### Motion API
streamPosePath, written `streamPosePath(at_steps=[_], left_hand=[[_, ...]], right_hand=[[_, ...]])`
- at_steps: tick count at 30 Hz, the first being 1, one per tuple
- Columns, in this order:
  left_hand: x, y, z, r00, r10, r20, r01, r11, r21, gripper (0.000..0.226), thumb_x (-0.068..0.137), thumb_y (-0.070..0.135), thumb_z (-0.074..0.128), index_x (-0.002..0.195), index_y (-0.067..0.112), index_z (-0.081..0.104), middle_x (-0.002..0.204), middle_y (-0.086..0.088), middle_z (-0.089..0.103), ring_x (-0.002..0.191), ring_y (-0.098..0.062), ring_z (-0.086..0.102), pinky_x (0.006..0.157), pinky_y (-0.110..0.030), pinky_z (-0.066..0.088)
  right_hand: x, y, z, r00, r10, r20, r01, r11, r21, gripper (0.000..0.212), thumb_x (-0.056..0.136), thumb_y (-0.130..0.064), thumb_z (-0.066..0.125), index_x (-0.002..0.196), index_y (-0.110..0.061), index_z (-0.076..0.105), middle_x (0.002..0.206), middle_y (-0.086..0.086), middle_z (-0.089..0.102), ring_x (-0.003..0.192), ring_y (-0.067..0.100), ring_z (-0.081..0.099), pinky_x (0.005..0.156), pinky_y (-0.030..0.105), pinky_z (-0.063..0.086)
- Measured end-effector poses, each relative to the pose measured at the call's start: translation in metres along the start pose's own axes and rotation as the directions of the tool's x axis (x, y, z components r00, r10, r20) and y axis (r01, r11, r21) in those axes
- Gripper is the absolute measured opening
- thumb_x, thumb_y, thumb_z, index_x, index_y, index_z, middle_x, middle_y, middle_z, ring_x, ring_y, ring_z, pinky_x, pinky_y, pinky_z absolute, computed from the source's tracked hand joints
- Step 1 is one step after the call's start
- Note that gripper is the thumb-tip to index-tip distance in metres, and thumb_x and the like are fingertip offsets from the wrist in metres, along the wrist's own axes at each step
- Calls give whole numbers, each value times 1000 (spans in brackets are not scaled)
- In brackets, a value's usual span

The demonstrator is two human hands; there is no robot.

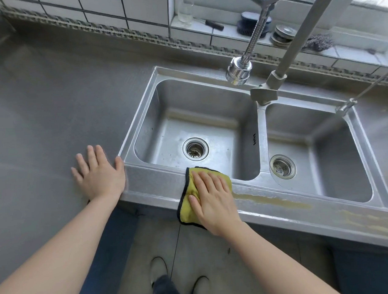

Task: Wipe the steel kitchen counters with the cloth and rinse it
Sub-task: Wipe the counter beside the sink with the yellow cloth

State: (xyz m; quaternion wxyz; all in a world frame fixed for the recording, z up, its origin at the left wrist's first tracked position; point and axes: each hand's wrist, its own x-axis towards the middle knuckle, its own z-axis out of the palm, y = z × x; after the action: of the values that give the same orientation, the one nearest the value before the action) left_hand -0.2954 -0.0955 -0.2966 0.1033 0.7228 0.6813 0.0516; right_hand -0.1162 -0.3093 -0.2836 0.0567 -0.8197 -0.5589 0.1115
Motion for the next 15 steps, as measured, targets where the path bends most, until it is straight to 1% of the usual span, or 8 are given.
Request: streamPosePath(at_steps=[2,4,7,9,11,15], left_hand=[[-9,9,3,999,-49,-13,49,999,-18,62,99,44,29,154,19,18,163,0,10,150,-27,2,119,-52,1],[-14,13,7,997,-64,-40,64,998,-10,62,98,43,28,154,19,18,163,-1,11,150,-27,3,119,-53,2],[-15,13,10,996,-67,-62,66,998,-14,63,96,44,30,153,19,22,162,-1,14,150,-27,5,118,-53,3],[-13,11,11,995,-65,-77,63,998,-24,64,95,45,31,153,19,23,162,-2,16,149,-27,7,118,-54,4],[-13,11,12,995,-55,-85,53,998,-23,66,94,46,31,153,18,23,162,-3,16,149,-28,7,118,-54,4],[-13,10,12,995,-48,-87,46,999,-27,72,92,55,29,153,18,22,162,-4,15,149,-28,6,118,-54,2]], right_hand=[[-7,11,-2,999,46,-15,-47,999,-22,63,96,-49,27,151,-20,31,151,2,41,139,26,35,118,39,17],[-9,12,-1,995,94,-38,-95,995,-30,63,94,-48,27,149,-19,36,149,2,43,136,26,36,117,38,17],[-2,-2,3,977,202,-63,-203,979,-19,64,91,-48,27,145,-18,40,145,3,46,129,30,39,114,44,21],[7,-17,6,965,254,-64,-255,967,-8,62,90,-48,29,143,-18,40,143,4,46,126,34,38,112,48,21],[18,-36,10,969,244,-49,-243,970,14,61,91,-48,30,144,-18,37,145,4,42,129,36,35,113,51,19],[36,-75,21,989,147,-27,-146,988,48,64,95,-48,26,150,-16,27,153,3,34,136,37,28,116,53,13]])
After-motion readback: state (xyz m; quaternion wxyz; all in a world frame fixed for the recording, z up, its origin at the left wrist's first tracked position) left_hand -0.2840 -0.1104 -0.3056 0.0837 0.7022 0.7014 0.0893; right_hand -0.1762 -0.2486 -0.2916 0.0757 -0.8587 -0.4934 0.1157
